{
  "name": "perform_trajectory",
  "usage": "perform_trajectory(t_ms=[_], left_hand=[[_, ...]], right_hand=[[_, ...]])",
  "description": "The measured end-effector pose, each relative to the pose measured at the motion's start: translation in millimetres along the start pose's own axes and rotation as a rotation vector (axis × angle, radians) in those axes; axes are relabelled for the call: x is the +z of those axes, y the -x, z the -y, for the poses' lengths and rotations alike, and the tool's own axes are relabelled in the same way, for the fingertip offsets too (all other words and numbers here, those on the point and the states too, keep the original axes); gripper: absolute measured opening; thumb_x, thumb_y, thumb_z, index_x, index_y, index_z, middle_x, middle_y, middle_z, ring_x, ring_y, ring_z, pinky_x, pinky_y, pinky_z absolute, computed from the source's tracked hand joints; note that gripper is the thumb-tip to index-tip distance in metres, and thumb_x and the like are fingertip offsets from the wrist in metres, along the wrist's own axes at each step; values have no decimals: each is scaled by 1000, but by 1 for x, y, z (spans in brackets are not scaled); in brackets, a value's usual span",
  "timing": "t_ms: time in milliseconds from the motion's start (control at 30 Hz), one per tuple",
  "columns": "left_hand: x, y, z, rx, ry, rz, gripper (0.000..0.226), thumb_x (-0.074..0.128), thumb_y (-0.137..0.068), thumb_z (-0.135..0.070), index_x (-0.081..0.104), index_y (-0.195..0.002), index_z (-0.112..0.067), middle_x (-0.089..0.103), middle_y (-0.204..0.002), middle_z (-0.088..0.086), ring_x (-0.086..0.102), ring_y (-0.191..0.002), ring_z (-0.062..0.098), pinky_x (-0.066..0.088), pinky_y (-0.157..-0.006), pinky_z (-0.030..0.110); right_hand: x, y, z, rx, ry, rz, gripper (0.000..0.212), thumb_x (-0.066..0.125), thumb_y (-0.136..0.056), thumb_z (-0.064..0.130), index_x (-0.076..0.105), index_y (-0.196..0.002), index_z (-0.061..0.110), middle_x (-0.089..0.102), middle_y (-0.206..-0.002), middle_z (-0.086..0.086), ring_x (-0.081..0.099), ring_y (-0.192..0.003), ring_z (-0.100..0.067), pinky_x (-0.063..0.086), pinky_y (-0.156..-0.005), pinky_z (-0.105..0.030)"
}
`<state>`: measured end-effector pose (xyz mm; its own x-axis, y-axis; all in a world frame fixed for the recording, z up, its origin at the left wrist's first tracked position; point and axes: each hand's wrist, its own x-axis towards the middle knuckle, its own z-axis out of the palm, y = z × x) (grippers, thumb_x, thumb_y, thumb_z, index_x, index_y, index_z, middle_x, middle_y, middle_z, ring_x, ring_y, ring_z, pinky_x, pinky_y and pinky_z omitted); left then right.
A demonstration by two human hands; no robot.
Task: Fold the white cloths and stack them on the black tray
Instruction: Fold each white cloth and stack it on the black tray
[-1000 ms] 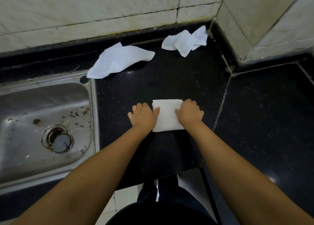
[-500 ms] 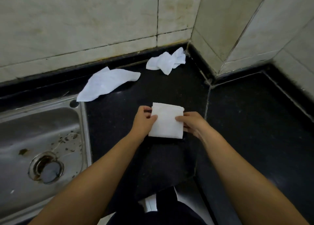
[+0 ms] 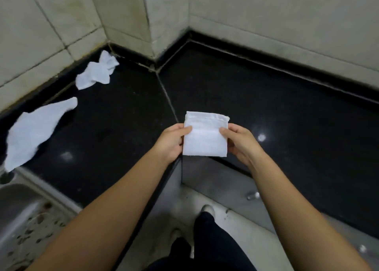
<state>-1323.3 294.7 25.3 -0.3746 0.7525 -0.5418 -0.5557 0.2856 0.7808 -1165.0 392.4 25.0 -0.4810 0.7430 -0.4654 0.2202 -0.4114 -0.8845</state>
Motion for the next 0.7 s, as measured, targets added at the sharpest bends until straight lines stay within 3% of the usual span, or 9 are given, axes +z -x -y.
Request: perform_trajectory(t_ms=[133,333,467,700], left_hand=[[76,9,39,-86,-156,187,9,55,-92,-8,57,-84,-11,65,-90,7,62,-82,18,52,-76,37],[214,46,118,-165,-378,459,12,53,-92,-5,55,-82,-11,64,-88,6,60,-80,18,50,-75,33],[315,94,196,-220,-478,617,11,52,-92,-5,57,-84,-11,65,-87,6,60,-77,17,51,-70,31],[489,204,339,-322,-555,846,12,51,-93,-6,55,-82,-10,64,-85,6,60,-72,16,50,-58,28]], right_hand=[[-78,62,-25,-7,-132,-228,12,55,-93,11,67,-94,13,70,-93,-6,67,-79,-20,56,-70,-35],[-202,173,-81,-31,-261,-531,14,54,-93,11,67,-91,14,68,-97,-8,63,-87,-24,53,-85,-44],[-291,263,-126,-35,-345,-701,15,53,-93,11,66,-88,15,67,-86,-1,62,-78,-17,50,-72,-31],[-449,426,-188,-48,-426,-991,16,54,-92,10,65,-83,16,64,-80,-1,59,-71,-15,46,-66,-28]])
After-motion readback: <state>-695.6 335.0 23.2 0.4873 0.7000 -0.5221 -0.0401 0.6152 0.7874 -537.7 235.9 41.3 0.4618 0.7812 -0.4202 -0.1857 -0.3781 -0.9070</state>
